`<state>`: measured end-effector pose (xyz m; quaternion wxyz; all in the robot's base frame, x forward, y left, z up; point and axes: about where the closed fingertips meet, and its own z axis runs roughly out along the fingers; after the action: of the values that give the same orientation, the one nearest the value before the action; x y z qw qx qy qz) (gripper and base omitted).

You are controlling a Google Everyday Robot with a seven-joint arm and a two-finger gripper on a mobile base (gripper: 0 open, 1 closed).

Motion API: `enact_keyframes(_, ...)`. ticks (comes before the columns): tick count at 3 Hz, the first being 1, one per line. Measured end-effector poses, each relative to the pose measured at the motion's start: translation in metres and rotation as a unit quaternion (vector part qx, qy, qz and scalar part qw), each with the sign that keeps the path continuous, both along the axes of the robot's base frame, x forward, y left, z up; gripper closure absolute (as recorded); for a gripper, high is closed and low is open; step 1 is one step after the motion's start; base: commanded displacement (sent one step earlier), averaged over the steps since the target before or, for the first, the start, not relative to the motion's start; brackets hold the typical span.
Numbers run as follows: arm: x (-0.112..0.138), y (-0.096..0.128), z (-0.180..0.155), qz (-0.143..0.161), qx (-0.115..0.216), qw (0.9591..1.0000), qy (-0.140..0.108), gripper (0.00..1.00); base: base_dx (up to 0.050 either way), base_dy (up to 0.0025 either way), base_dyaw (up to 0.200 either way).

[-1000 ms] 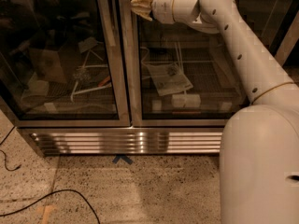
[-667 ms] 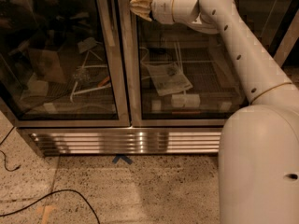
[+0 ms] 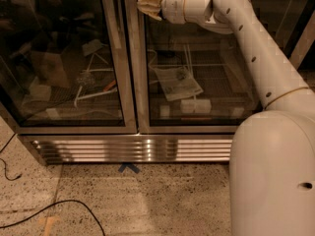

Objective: Pick orange can from top drawer and place on counter

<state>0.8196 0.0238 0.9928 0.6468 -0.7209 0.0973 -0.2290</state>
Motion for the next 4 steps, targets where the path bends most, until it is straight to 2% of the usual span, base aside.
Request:
enact_keyframes(1,-0.04,-0.014,0.039,0.021,0.024,0.9991,-0.027,1.0,0.0,0.0,0.0)
enact_keyframes(2,-0.118,0.003,0.037,0.082,0.072,0.9939,-0.018,1.0,0.0,0.0,0.0)
enact_keyframes(3,-0.142,0.03,-0.008,0.111,0.067,0.9912,0.028,1.0,0.0,0.0,0.0)
enact_keyframes(4,-0.121,0.027,-0.027,0.097,0.048,0.993,0.048,1.0,0.0,0.0,0.0)
